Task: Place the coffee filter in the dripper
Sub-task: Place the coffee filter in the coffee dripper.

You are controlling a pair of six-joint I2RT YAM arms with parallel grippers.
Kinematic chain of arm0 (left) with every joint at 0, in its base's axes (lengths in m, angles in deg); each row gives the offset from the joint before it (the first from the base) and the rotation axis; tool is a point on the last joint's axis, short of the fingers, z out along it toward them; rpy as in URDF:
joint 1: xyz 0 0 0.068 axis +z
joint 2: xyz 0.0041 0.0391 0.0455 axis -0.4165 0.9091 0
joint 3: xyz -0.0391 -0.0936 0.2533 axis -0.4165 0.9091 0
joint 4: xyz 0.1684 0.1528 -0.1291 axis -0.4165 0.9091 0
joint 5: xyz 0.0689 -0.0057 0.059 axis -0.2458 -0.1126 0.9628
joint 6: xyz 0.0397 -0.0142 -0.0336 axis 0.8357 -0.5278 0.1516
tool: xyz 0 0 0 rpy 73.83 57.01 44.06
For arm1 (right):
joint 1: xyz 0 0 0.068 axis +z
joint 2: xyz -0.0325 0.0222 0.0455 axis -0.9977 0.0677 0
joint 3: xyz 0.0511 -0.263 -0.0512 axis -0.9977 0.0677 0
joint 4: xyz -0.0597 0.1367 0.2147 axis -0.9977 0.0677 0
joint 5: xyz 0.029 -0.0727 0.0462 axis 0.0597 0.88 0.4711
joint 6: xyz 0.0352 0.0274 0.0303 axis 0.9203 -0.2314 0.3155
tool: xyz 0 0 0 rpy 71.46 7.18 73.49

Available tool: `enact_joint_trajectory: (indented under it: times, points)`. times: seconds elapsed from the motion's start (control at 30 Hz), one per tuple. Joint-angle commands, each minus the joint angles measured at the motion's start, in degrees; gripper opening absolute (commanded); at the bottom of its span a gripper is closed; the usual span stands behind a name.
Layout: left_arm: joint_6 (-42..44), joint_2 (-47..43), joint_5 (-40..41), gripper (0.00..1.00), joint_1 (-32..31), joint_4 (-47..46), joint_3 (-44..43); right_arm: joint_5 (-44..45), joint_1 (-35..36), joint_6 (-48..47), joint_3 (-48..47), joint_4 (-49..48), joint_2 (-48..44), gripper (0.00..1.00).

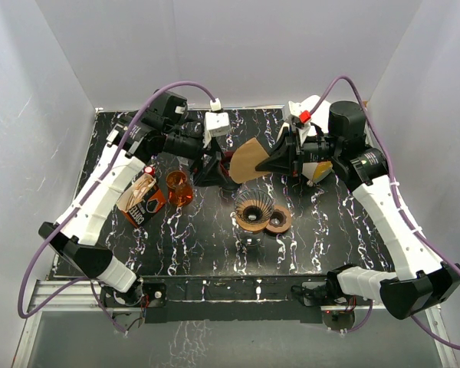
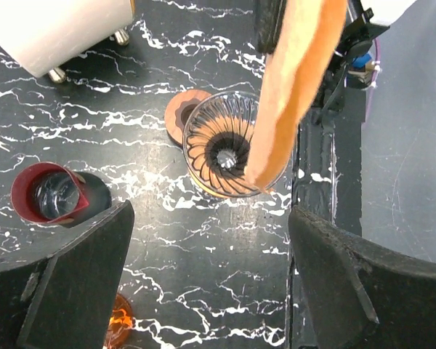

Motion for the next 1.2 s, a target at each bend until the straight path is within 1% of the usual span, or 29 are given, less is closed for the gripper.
enact_joint_trajectory:
  times: [0.0,0.13,0.27,0.53,0.67,0.8,1.03,1.17]
  points:
    - [-2.1,-0.7,-4.2,0.86,-0.3,-4.1,0.5,-2.2,-0.4,2.3,-2.3,-1.7,-0.2,0.0]
    - [-3.3,0.2,-5.0,0.84,-0.3,-5.6,0.7,-2.5,-0.4,2.7,-2.0,-2.1,0.0,0.0]
    - [-3.7,0.4,-3.7,0.78,-0.3,-6.5,1.3,-2.9,-0.4,2.6,-1.5,-2.1,-0.1,0.0]
    - [-0.6,-0.1,-2.4,0.63,-0.3,-5.1,1.7,-4.7,-0.4,-0.2,-1.2,-0.2,0.2,0.0]
    - [-0.2,-0.2,-2.3,0.59,-0.3,-4.7,1.4,-5.8,-0.4,-0.8,-1.2,0.0,0.5,0.0]
    - [-0.4,-0.2,-1.7,0.6,-0.3,-5.0,1.2,-6.3,-0.4,-1.5,-1.0,0.5,0.6,0.0]
    - [-1.9,-0.2,-0.8,0.68,-0.3,-6.1,1.0,-6.8,-0.3,-1.9,-0.4,0.9,0.4,0.0]
    - [-1.5,-0.5,1.1,0.69,-0.3,-6.0,1.0,-6.6,-0.3,-2.4,0.0,1.1,0.3,0.0]
